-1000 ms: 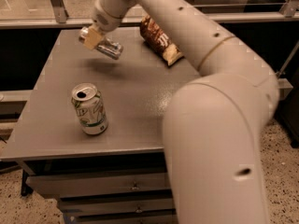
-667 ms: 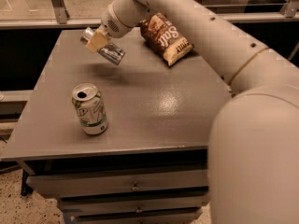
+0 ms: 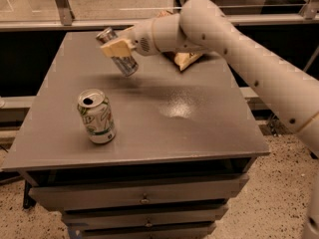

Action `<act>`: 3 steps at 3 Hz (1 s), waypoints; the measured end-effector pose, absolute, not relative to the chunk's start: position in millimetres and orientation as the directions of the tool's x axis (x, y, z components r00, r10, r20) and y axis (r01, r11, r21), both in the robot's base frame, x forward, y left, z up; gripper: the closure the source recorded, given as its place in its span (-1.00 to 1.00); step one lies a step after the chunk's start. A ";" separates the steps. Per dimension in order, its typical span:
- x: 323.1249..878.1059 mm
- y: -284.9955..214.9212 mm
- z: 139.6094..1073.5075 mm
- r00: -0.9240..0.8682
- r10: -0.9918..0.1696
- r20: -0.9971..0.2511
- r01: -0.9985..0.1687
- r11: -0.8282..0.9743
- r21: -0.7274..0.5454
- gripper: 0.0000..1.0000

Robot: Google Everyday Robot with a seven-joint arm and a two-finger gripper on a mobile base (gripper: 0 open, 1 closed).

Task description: Place redbull can upright

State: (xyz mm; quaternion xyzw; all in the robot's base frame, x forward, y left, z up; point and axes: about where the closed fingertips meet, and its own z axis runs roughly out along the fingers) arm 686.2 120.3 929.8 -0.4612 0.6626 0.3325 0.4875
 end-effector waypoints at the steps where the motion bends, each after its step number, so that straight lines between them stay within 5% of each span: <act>1: 675.5 74.1 943.8 -0.093 -0.159 -0.983 -0.903 0.429 0.016 1.00; 3: 645.6 -63.5 914.9 -0.178 0.002 -0.984 -0.790 0.596 0.144 1.00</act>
Offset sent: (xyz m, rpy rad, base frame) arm -0.0454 -0.2484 -0.0246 0.3022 0.0584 -0.3825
